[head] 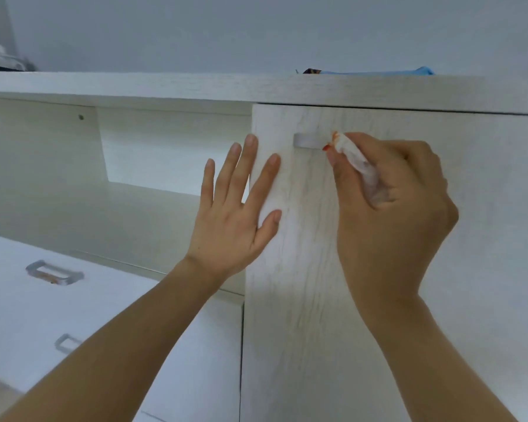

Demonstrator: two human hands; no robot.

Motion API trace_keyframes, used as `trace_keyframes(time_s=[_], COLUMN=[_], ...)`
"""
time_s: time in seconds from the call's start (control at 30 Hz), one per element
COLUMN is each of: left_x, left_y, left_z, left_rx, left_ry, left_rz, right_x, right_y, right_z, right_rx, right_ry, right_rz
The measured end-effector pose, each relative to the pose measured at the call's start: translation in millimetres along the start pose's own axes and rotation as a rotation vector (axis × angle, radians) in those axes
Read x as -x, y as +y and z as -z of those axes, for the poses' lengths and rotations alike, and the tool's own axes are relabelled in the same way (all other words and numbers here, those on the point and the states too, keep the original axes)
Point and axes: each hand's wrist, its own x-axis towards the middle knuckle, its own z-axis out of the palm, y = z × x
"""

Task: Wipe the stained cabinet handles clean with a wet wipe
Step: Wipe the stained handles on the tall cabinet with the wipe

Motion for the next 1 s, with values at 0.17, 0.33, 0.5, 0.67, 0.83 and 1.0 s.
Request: trace_keyframes(time_s=[0.17, 0.33, 0.5, 0.67, 0.83, 1.0], left_x=[1.5, 1.2, 38.8, 118.5, 185.2, 234.2], left_y=[-0.4, -6.4, -75.7, -157.4, -233.4, -310.8], left_z=[-1.4, 10.0, 35.2, 55.7, 60.7, 51.8], left_rx=[0.021, 0.075, 0.019, -0.06, -0.047, 0.038], left_ry=[-0.004, -0.055, -0.184, -0.357, -0.402, -0.317], left_rz=[0.024, -0.03, -0.158, -0.026, 0.009, 0.087], right_x=[10.7, 34.9, 80.9, 149.1, 211.9, 253.9], right_y=[1.3, -11.5, -35.4, -70.9, -112.1, -151.7], right_z=[-6.7, -22.7, -52.1, -89.5, -127.1, -173.0], right_rx=[-0.015, -0.103, -0.233, -0.307, -0.302, -0.291], right_ry=[-0.02, -0.091, -0.118, -0.15, -0.222, -0.249], right_rz=[0.012, -0.068, -0.275, -0.374, -0.473, -0.635])
